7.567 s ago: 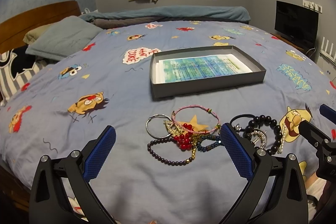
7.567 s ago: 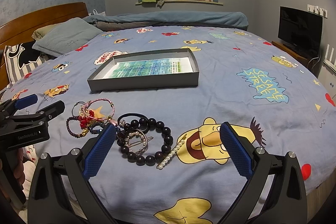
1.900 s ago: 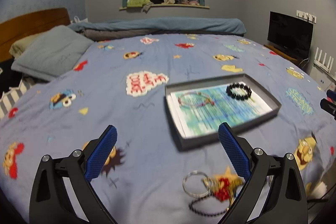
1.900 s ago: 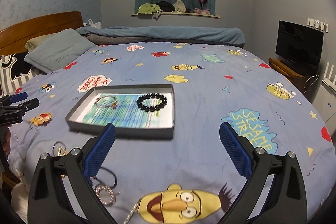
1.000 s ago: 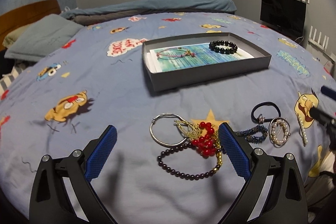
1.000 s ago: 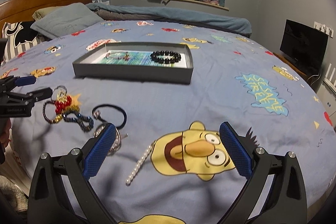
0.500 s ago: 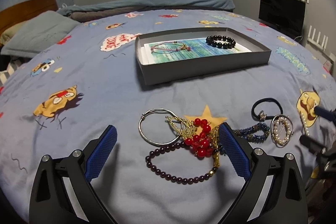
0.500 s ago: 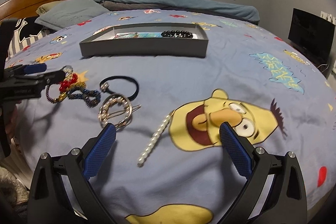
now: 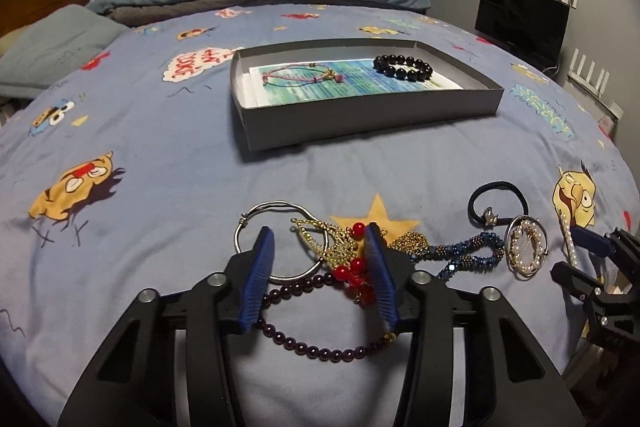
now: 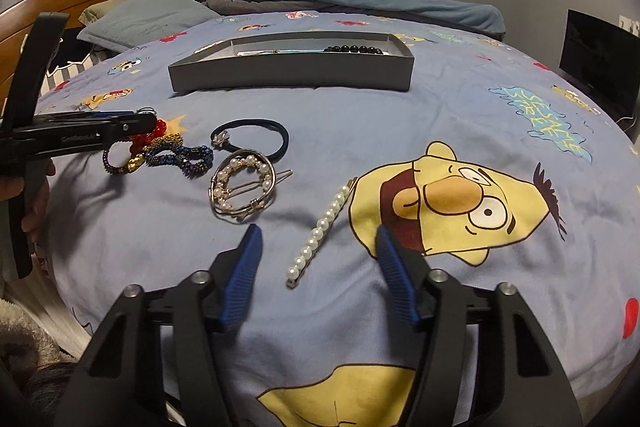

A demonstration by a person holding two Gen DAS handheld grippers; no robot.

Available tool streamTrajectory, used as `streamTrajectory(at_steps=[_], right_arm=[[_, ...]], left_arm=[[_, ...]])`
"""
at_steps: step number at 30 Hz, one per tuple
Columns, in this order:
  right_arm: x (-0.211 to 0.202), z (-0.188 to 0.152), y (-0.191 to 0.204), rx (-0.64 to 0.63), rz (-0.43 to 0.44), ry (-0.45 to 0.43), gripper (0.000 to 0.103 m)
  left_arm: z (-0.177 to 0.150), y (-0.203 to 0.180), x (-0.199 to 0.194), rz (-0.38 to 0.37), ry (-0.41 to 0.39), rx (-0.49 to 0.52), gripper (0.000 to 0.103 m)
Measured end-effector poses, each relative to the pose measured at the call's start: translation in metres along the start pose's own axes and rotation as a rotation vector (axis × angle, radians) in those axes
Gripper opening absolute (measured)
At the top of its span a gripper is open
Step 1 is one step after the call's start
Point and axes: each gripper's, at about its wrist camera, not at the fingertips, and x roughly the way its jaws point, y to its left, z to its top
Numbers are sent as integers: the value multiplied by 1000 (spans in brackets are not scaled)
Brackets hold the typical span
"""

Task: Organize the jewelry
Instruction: 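Grasp the red bead tassel charm with the left gripper while the right grasps the pearl hair pin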

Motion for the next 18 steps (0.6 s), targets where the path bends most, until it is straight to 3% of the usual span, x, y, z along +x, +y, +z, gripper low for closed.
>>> streamTrajectory(at_steps=[5,12,18], right_arm=[[0,0,-4,15,5,3,34],[-3,1,-8,28,18,-13,8],[-4,4,-8,24,24,-25,6]], left_arm=[[0,0,2,-2,5,4,40],[1,-3,3,-7,4,22,23],[1,-4,0,-17,-8,38,10]])
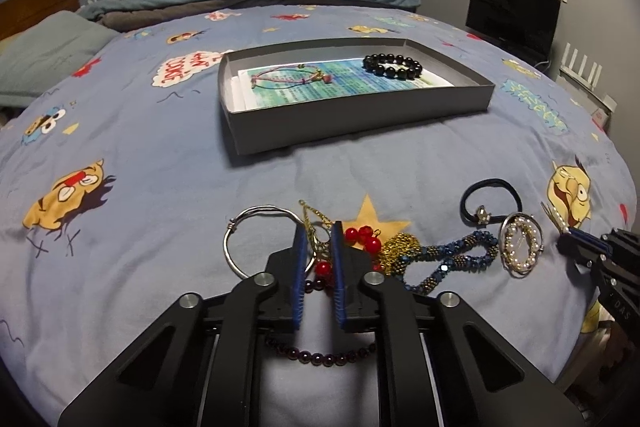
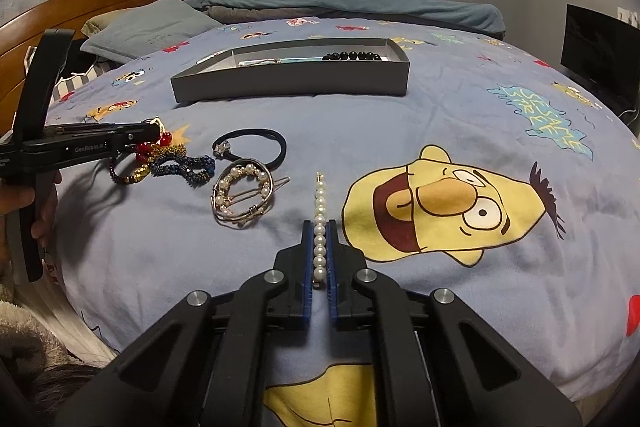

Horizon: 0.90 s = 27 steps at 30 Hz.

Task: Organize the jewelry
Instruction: 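Grasp the red bead tassel charm with the left gripper while the right grasps the pearl hair pin, then carry the tassel charm and pearl hair pin over the gray box tray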

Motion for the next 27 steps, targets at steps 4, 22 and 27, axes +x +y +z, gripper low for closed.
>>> streamTrajectory(at_steps=[4,22,27], right_arm=[[-1,3,0,-2,-1,-12,6],[-8,10,2,-12,13,-46,6],[-10,13,2,-9,14,-56,6]], left_arm=[[0,-4,-3,-4,-11,19,6],[11,-7,-41,-71,-103,18,1],[13,-7,-48,-97,-119,12,1]])
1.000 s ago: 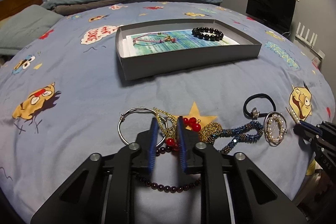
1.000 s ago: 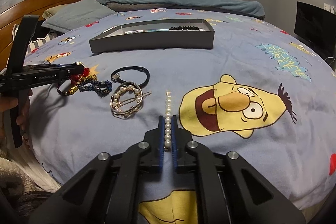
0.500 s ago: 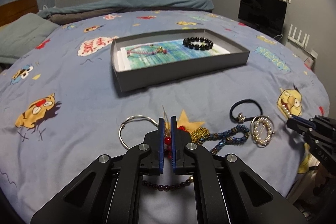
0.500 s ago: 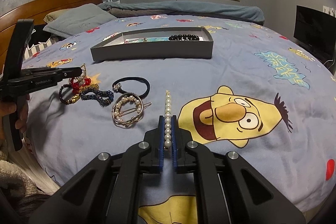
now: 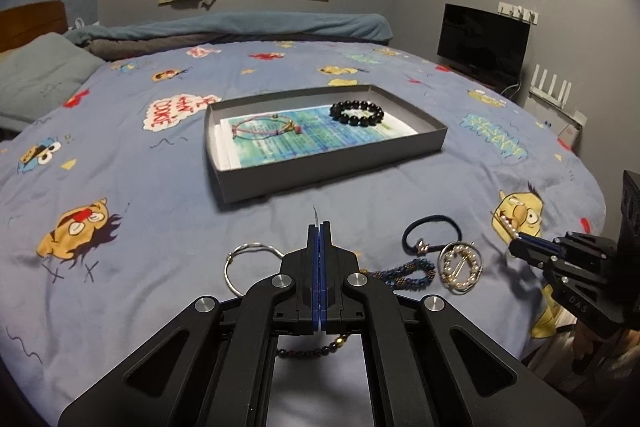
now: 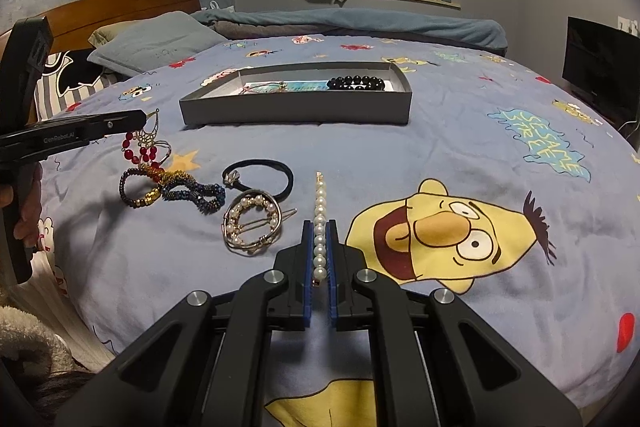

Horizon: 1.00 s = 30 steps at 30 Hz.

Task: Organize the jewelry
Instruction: 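Carry the tassel charm and pearl hair pin over the gray box tray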

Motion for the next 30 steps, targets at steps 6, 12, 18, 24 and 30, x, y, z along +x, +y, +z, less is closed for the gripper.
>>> streamTrajectory(at_steps=[6,12,18,24,30], right_arm=[[-3,11,0,-8,5,-17,6],[-6,40,-3,-30,2,-59,6],[-4,80,-13,-22,5,-93,6],[2,127,-30,-2,-12,-137,6],[23,166,-39,5,-17,-122,6]], left_arm=[[11,-2,-11,-13,-34,-2,1],[29,-1,-22,-5,-71,18,1],[50,2,-30,10,-111,39,1],[81,9,-34,32,-159,62,1],[116,24,-21,54,-180,63,1]])
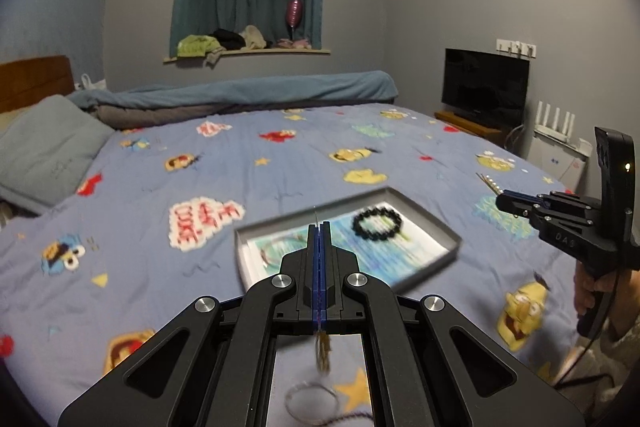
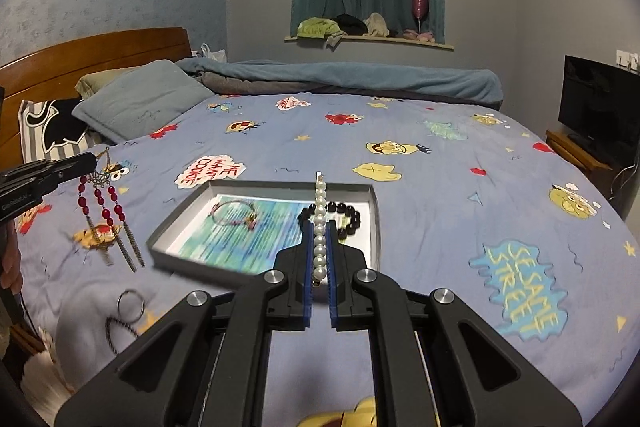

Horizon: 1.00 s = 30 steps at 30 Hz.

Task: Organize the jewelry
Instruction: 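Carry the tassel charm and pearl hair pin over the gray box tray, then lower both items into the tray, open both grippers and withdraw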

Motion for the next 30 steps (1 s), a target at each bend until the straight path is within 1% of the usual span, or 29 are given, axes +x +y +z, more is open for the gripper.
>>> streamTrajectory(at_steps=[4,9,16,19,26,30], right_arm=[[19,14,-2,-12,-11,9,6],[53,17,-2,-6,-10,63,6],[108,4,-8,45,-5,177,6],[132,-1,-10,53,-5,226,6],[172,-7,-4,56,5,292,6],[189,-5,-7,62,-13,324,6]], left_arm=[[15,7,20,25,6,8,1],[19,2,52,34,32,31,1],[11,-13,109,-6,113,35,1],[7,-16,132,-3,147,52,1],[7,-22,179,-40,217,36,1],[11,-27,206,-47,245,41,1]])
